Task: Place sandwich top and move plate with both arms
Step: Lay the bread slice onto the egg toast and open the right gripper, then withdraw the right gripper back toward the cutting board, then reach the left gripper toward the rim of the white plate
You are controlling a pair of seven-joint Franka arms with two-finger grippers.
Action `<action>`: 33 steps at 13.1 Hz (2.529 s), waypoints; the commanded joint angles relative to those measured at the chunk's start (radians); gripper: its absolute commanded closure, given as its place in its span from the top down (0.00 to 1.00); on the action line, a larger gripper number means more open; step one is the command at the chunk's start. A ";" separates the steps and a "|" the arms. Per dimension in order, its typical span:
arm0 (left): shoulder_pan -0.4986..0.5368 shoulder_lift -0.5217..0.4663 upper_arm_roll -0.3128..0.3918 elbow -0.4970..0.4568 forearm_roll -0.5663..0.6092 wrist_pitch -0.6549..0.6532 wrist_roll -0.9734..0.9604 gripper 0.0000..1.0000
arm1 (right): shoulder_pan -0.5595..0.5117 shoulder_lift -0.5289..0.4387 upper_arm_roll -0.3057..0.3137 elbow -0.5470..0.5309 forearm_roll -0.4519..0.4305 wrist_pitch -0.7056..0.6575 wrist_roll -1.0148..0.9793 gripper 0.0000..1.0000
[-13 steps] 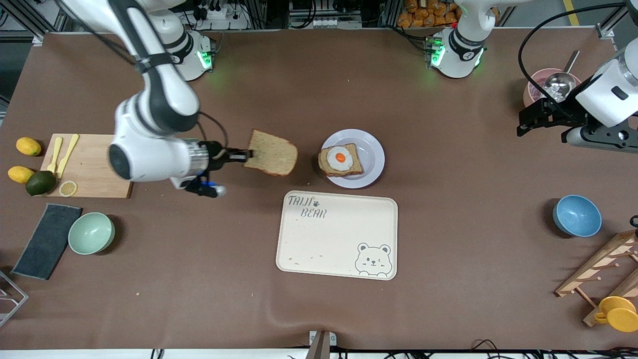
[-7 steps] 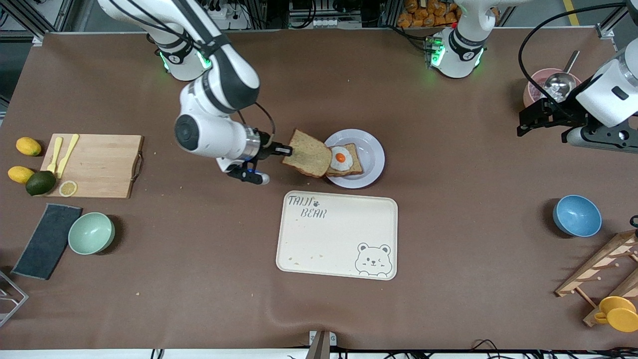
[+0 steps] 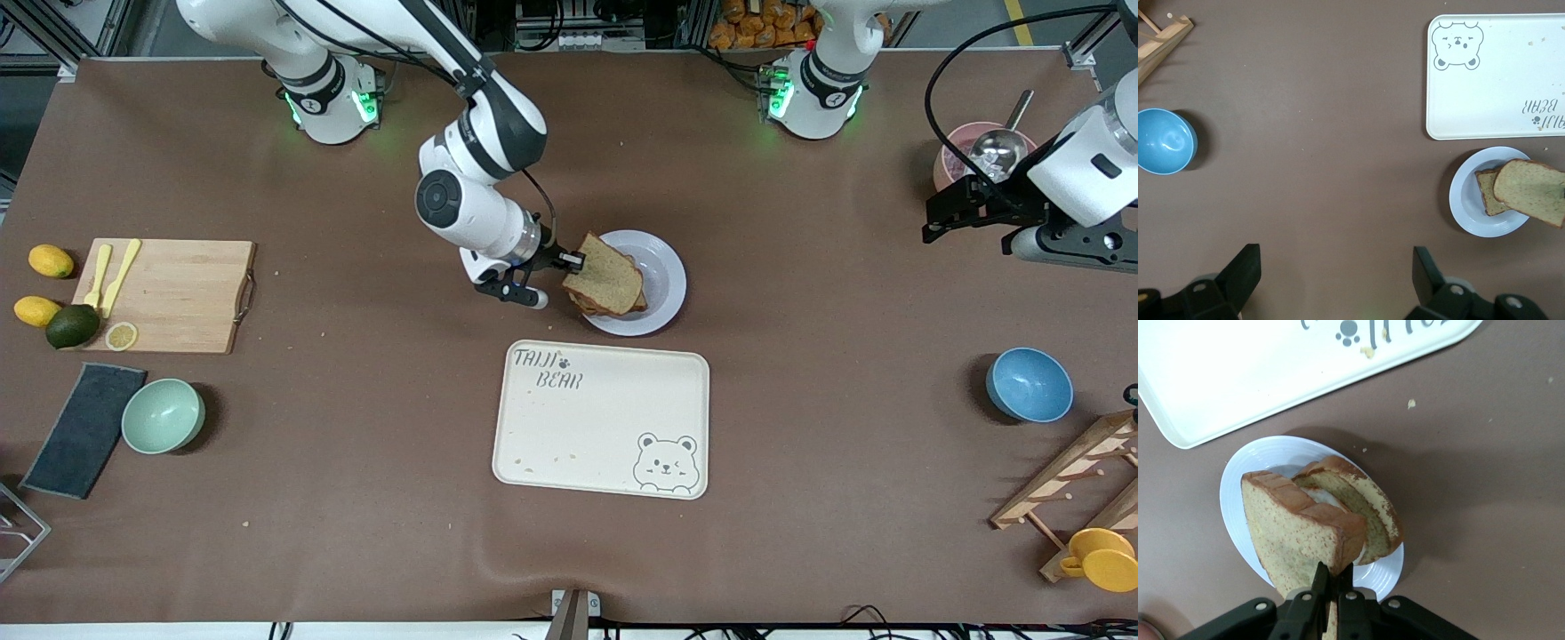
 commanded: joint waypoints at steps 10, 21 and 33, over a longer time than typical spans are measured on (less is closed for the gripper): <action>0.004 -0.014 -0.003 -0.010 0.023 0.005 0.001 1.00 | 0.031 0.057 -0.025 0.070 0.004 -0.032 0.114 1.00; 0.005 -0.014 -0.002 -0.008 0.023 0.005 0.004 1.00 | 0.002 -0.134 -0.420 0.185 -0.259 -0.758 0.077 1.00; 0.041 0.073 -0.008 -0.220 -0.312 0.062 0.030 1.00 | -0.781 -0.166 -0.089 0.383 -0.579 -0.982 -0.675 1.00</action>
